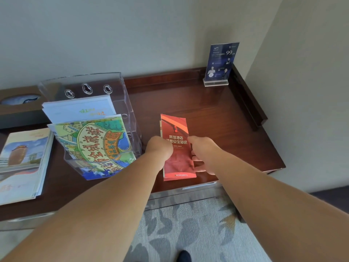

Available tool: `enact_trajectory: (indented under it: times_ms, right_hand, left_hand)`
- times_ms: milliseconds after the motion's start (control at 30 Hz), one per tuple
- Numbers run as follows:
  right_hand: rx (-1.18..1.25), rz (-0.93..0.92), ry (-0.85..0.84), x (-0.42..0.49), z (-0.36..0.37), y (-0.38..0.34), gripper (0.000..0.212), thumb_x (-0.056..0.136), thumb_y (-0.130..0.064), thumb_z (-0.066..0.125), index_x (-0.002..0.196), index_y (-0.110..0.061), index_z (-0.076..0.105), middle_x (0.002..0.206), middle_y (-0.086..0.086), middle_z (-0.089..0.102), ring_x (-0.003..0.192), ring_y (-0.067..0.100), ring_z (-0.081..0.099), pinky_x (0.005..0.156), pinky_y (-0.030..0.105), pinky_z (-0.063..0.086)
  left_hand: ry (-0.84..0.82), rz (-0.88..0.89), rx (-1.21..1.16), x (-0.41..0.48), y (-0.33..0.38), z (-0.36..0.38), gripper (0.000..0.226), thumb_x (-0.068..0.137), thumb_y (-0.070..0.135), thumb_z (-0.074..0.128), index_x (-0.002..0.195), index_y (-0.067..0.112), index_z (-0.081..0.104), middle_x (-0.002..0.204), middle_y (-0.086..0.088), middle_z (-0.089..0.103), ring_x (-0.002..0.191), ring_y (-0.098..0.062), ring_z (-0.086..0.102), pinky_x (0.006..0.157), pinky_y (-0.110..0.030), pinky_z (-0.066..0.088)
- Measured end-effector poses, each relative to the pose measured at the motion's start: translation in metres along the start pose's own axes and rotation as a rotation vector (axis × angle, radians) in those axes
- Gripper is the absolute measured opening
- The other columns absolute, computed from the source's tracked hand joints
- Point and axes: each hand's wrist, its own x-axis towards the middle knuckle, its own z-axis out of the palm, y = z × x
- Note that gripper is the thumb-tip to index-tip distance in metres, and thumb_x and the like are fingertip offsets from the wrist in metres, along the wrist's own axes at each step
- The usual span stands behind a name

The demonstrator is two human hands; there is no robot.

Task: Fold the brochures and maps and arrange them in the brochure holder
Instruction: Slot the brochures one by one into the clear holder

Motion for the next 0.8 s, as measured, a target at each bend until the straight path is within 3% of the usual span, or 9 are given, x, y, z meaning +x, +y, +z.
enact_trajectory:
  times_ms: [100, 167, 300, 433, 500, 600, 667, 733, 800]
  right_hand:
    - [-0.024, -0.006, -0.022, -0.003, -0.002, 0.001, 0.028, 0.096, -0.034, 0.049, 0.118, -0.017, 0.055, 0.118, 0.007, 0.056, 0.116, 0.03, 0.053, 0.077, 0.045, 0.047]
    - [-0.025, -0.007, -0.028, -0.003, -0.002, 0.003, 0.034, 0.096, -0.036, 0.049, 0.124, -0.017, 0.054, 0.121, 0.007, 0.056, 0.116, 0.03, 0.053, 0.081, 0.047, 0.046]
    - [0.003, 0.003, -0.037, -0.006, -0.004, 0.006, 0.019, 0.097, -0.033, 0.05, 0.104, -0.018, 0.059, 0.133, 0.017, 0.055, 0.123, 0.032, 0.054, 0.073, 0.043, 0.052]
    - [0.024, -0.023, -0.058, -0.006, -0.008, 0.012, 0.016, 0.096, -0.032, 0.05, 0.083, -0.024, 0.055, 0.124, 0.01, 0.058, 0.11, 0.027, 0.059, 0.067, 0.041, 0.054]
    - [-0.002, -0.069, -0.018, -0.005, -0.008, 0.013, 0.017, 0.094, -0.033, 0.053, 0.089, -0.019, 0.061, 0.108, 0.011, 0.065, 0.1, 0.029, 0.063, 0.068, 0.044, 0.057]
    - [-0.033, -0.239, 0.169, -0.009, -0.01, -0.001, 0.028, 0.092, -0.027, 0.057, 0.106, -0.006, 0.067, 0.099, 0.014, 0.067, 0.097, 0.037, 0.067, 0.086, 0.052, 0.057]
    - [-0.031, -0.402, 0.211, -0.019, -0.01, -0.019, 0.013, 0.092, -0.019, 0.06, 0.094, -0.011, 0.069, 0.094, 0.014, 0.066, 0.098, 0.038, 0.066, 0.09, 0.05, 0.055]
    - [0.012, -0.514, 0.184, -0.034, -0.006, -0.039, 0.016, 0.091, -0.013, 0.061, 0.078, -0.021, 0.066, 0.086, 0.007, 0.067, 0.088, 0.03, 0.066, 0.082, 0.043, 0.054]
    - [-0.013, -0.645, 0.138, -0.054, 0.006, -0.057, 0.02, 0.091, -0.012, 0.061, 0.074, -0.023, 0.065, 0.077, 0.0, 0.066, 0.075, 0.021, 0.062, 0.073, 0.039, 0.052]
  left_hand:
    - [0.059, 0.009, 0.162, -0.002, 0.005, 0.001, 0.033, 0.092, 0.009, 0.045, 0.119, -0.001, 0.06, 0.126, -0.022, 0.055, 0.11, -0.039, 0.058, 0.094, -0.047, 0.052]
    - [0.059, -0.012, 0.182, -0.002, 0.006, 0.003, 0.034, 0.092, 0.009, 0.045, 0.123, 0.0, 0.057, 0.129, -0.022, 0.053, 0.115, -0.039, 0.055, 0.095, -0.048, 0.051]
    - [0.051, -0.066, 0.004, 0.002, 0.001, 0.008, 0.038, 0.092, 0.007, 0.048, 0.129, 0.003, 0.043, 0.117, -0.018, 0.055, 0.097, -0.033, 0.059, 0.066, -0.04, 0.052]
    - [0.027, -0.085, -0.095, 0.001, -0.002, 0.005, 0.006, 0.094, 0.002, 0.047, 0.095, 0.003, 0.053, 0.074, -0.009, 0.049, 0.056, -0.023, 0.044, 0.051, -0.028, 0.036]
    - [-0.027, 0.02, -0.043, -0.006, 0.0, 0.002, 0.014, 0.093, 0.0, 0.047, 0.087, 0.001, 0.059, 0.082, -0.015, 0.057, 0.064, -0.029, 0.053, 0.055, -0.028, 0.037]
    - [-0.044, 0.206, -0.105, -0.026, 0.01, -0.011, 0.017, 0.088, 0.001, 0.053, 0.098, 0.0, 0.067, 0.09, -0.016, 0.066, 0.077, -0.028, 0.06, 0.062, -0.029, 0.039]
    - [-0.019, 0.308, -0.133, -0.044, 0.021, -0.034, 0.014, 0.085, 0.001, 0.058, 0.096, -0.002, 0.066, 0.077, -0.01, 0.06, 0.064, -0.022, 0.052, 0.055, -0.026, 0.036]
    - [0.026, 0.406, -0.124, -0.057, 0.03, -0.065, 0.01, 0.084, 0.003, 0.061, 0.093, 0.0, 0.066, 0.073, -0.008, 0.06, 0.056, -0.019, 0.05, 0.048, -0.024, 0.035]
    - [0.083, 0.494, -0.109, -0.069, 0.037, -0.104, 0.011, 0.085, 0.006, 0.063, 0.094, 0.004, 0.066, 0.083, -0.011, 0.069, 0.064, -0.024, 0.061, 0.055, -0.026, 0.044]
